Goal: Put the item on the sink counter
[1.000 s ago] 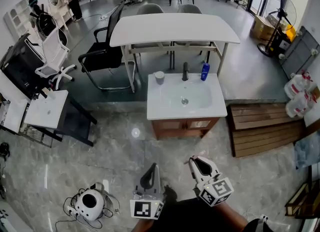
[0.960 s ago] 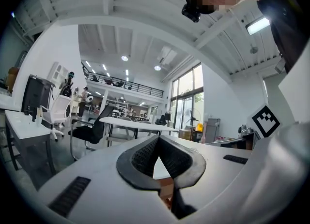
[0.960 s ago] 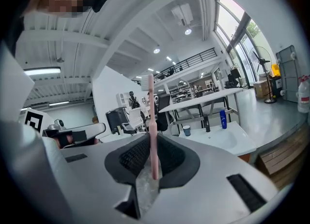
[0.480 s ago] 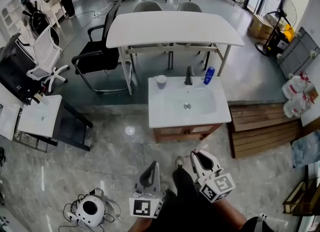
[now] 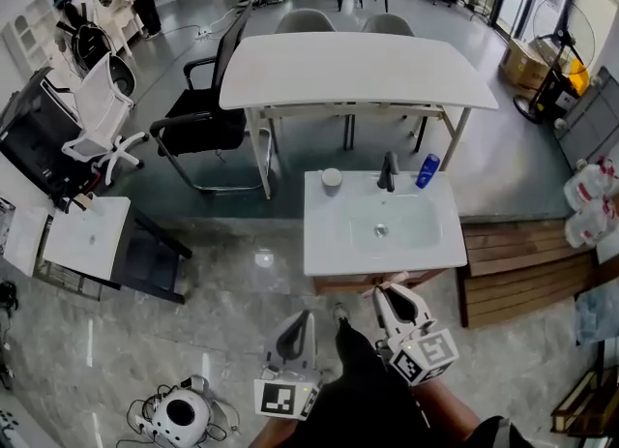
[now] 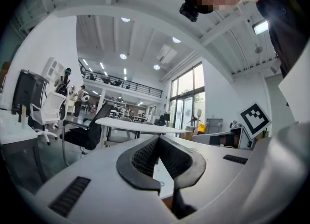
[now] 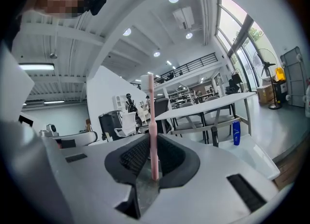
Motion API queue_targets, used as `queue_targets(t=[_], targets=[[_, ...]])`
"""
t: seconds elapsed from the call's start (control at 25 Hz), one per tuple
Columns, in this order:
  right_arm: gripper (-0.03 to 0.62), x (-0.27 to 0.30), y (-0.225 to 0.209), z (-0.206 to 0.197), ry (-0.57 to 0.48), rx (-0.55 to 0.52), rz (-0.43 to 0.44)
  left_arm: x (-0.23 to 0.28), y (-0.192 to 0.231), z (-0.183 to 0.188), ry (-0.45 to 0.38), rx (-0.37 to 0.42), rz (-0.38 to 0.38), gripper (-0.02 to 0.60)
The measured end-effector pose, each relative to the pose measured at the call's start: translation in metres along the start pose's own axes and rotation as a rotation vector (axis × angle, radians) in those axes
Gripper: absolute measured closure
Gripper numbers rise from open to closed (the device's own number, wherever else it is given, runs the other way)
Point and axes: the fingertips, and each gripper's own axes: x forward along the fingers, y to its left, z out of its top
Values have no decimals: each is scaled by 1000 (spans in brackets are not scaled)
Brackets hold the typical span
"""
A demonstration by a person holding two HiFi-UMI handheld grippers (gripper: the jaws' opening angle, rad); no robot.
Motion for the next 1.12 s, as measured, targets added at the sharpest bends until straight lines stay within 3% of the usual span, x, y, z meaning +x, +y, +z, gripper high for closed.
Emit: queue_targets(t=[0.12,0.32,0.6,1.12], targets=[[548,31,-14,10,3,-5,17,28,12,3,-3,42,-1,565],[548,86,-44,27,21,-11,46,87,28,20,-18,-14,24,565],[548,163,-90,42,40,-7,74,165,55,25,-16,-26,49,565],[548,289,-159,26,136,12,101,265,100,18,2,-59,95,565]])
